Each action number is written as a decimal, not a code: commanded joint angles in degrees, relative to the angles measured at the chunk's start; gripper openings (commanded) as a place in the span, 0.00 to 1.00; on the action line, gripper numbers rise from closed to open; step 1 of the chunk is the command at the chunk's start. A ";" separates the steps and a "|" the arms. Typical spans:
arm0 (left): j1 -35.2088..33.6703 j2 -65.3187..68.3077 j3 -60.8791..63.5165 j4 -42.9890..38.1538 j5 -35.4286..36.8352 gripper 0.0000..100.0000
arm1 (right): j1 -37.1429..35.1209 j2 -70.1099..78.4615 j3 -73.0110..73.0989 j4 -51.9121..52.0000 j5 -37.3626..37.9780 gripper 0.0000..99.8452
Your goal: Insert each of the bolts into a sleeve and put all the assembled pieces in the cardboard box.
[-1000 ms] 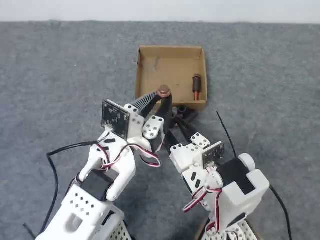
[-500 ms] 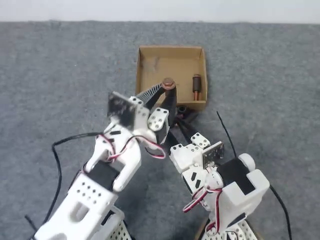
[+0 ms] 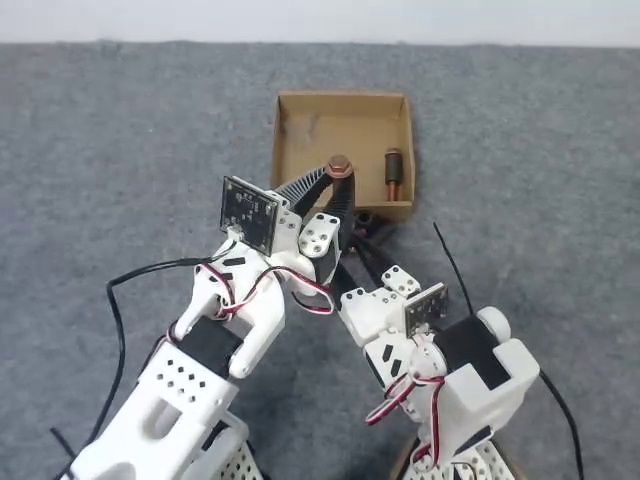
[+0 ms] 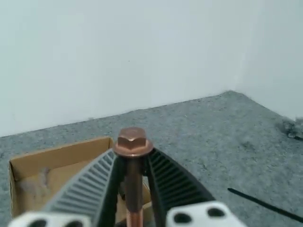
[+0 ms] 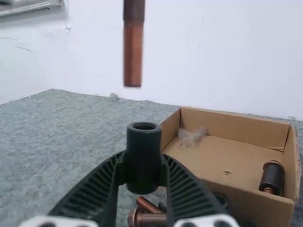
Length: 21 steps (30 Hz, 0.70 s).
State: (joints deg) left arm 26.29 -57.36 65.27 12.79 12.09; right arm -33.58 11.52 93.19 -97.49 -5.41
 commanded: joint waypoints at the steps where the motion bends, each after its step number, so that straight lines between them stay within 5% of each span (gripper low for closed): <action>1: -0.35 3.43 -2.68 -4.57 -0.79 0.01 | -0.22 -0.40 1.23 0.13 -0.35 0.01; 16: 0.26 6.86 -0.13 -4.84 -0.62 0.01 | -0.22 -0.40 1.23 0.13 -0.35 0.01; 21: 0.18 6.86 5.05 -11.43 -0.62 0.01 | -0.22 -0.40 1.23 0.22 -0.35 0.01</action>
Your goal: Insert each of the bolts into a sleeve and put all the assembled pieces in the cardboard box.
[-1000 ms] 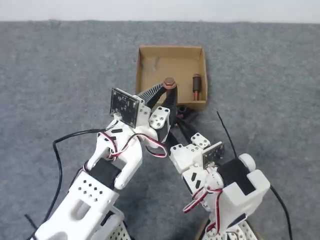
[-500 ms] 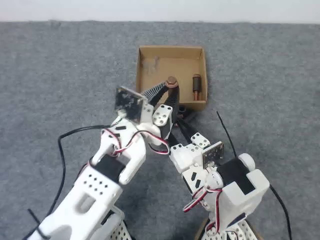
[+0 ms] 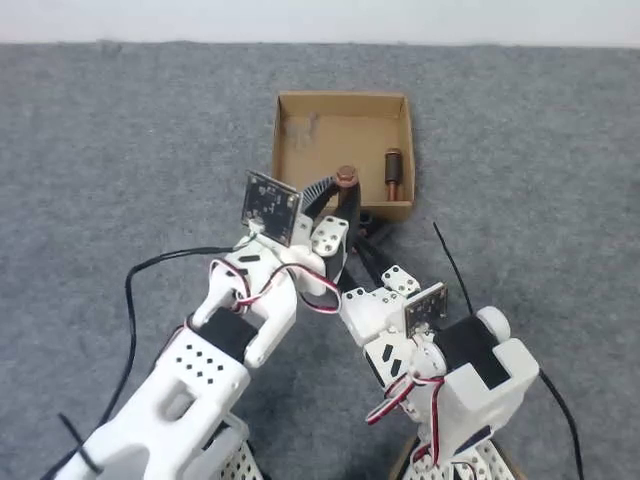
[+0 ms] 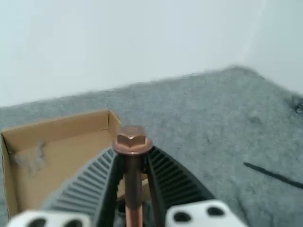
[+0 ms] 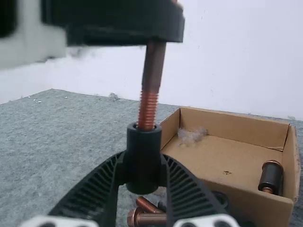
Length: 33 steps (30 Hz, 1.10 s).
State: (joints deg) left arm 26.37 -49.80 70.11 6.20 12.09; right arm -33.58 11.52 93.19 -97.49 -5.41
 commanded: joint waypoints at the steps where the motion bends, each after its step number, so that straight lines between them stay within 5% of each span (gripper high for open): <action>1: 0.26 -0.70 0.84 -5.19 -0.62 0.01 | -0.22 -0.40 1.23 0.22 -0.35 0.01; 29: -0.09 -0.88 10.95 -5.45 -0.97 0.02 | 0.13 -0.48 1.23 2.07 -0.26 0.01; 33: -0.18 -0.88 10.95 -5.45 -0.62 0.10 | 0.04 -0.48 1.23 2.15 -0.26 0.01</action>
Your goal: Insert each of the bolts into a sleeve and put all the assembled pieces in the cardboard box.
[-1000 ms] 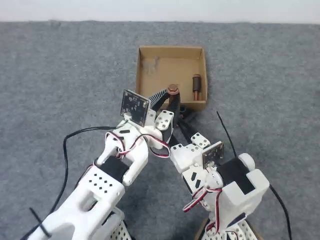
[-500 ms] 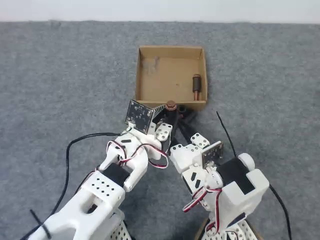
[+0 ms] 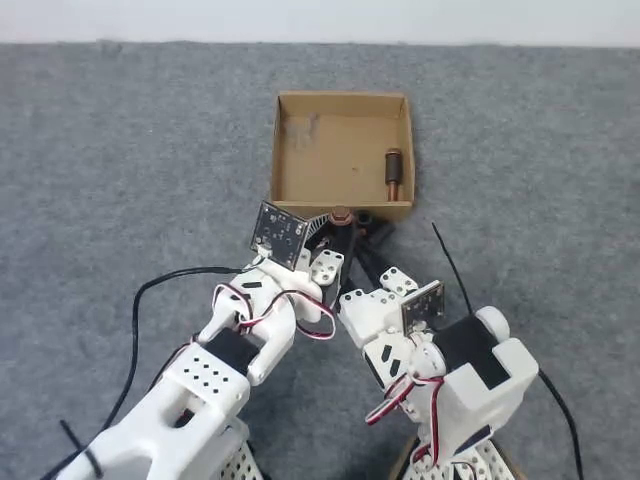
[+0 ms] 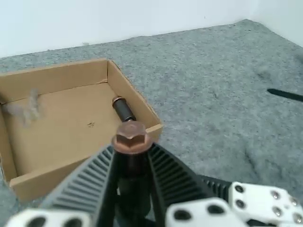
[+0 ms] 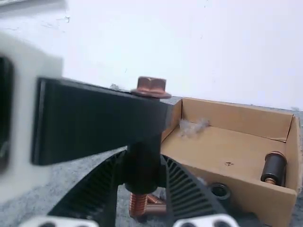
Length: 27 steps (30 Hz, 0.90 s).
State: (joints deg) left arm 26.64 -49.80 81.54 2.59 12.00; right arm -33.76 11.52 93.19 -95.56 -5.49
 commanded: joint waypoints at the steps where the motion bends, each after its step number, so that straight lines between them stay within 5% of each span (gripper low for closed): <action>1: -0.44 -0.88 -0.48 -1.85 -0.53 0.13 | 0.22 -0.48 1.23 0.22 -0.18 0.01; 27: -2.11 -0.88 -0.31 1.93 -0.62 0.19 | 0.40 -0.57 1.32 0.13 -0.18 0.01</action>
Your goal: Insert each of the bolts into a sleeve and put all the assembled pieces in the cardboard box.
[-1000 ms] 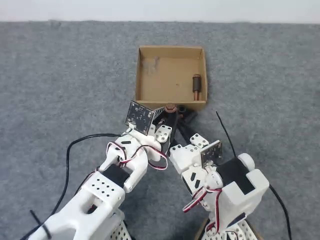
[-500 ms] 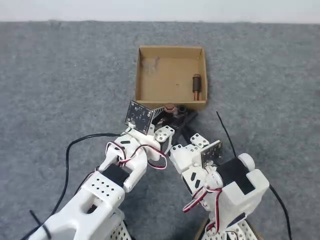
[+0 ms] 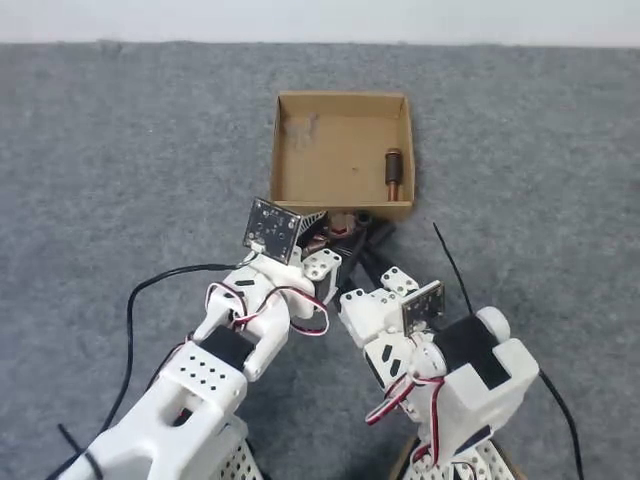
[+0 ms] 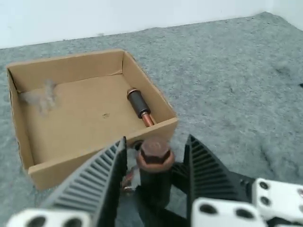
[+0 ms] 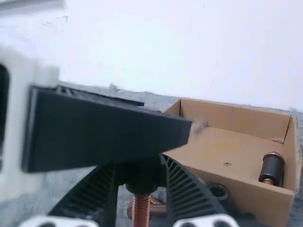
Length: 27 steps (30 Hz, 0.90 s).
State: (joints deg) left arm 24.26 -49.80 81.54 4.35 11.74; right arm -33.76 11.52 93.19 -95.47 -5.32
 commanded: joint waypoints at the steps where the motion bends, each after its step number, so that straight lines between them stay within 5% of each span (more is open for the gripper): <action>1: 0.26 -0.88 -0.40 0.18 -0.35 0.19 | 0.40 -0.57 1.32 0.04 -0.35 0.01; 12: 0.26 -2.81 -3.47 1.49 -0.44 0.19 | 0.40 -0.48 1.32 -0.22 -0.35 0.01; 20: -0.09 -20.84 -10.95 23.74 -0.44 0.18 | 1.98 -0.48 0.97 -0.31 -0.35 0.01; 27: -6.59 -32.79 -11.56 30.68 -0.53 0.18 | 2.24 -0.57 1.14 -0.31 -0.44 0.01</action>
State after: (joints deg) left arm 20.92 -77.67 73.27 34.07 11.65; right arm -32.53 11.52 93.19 -95.47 -5.32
